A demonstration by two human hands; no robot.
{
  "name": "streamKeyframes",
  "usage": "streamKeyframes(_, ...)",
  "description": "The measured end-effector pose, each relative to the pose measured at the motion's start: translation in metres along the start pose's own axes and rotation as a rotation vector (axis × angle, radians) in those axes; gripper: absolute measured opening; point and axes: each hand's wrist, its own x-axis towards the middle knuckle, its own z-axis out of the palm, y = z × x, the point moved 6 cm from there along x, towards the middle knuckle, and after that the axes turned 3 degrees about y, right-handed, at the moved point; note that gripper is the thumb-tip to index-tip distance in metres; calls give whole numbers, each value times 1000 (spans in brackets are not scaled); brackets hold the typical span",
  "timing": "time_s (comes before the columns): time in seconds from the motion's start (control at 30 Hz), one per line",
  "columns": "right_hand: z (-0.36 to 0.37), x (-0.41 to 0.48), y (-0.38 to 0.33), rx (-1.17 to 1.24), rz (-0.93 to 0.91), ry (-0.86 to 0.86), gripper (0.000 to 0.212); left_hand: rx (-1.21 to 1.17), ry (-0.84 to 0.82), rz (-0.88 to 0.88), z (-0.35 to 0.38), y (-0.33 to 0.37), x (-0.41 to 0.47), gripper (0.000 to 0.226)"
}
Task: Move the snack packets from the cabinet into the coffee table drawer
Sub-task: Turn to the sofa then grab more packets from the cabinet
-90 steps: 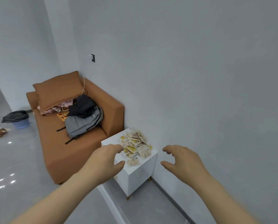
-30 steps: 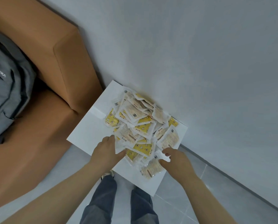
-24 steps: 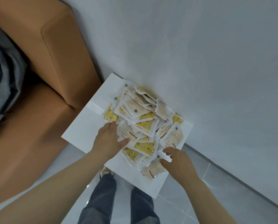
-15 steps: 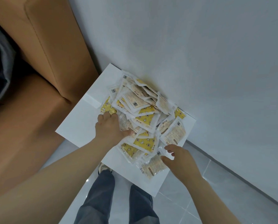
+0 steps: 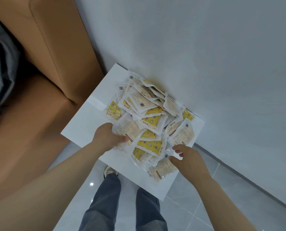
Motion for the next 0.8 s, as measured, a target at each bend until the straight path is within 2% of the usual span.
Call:
streamKeyframes(0.2, 7, -1, -22, -12, -75, 6, 45, -1, -77, 3, -6, -16, -8, 45)
streamKeyframes(0.37, 26, -6, -50, -212, -292, 126, 66, -28, -127, -16, -10, -26, -11, 45)
streamKeyframes(0.43, 31, -8, -58, -250, -322, 193, 69, -38, -116, -32, -15, -32, -15, 43)
streamKeyframes(0.57, 44, -11, -77, -296, -509, 261, 65, -7, -37, -31, -31, -50, -23, 32)
streamKeyframes(0.63, 56, -7, -79, -380, -531, 210, 77, 33, -3, -53, -38, -61, -26, 33)
streamKeyframes(0.8, 75, 6, -82, -454, -432, 88, 116, 201, 59, -11, -41, -67, -30, 32)
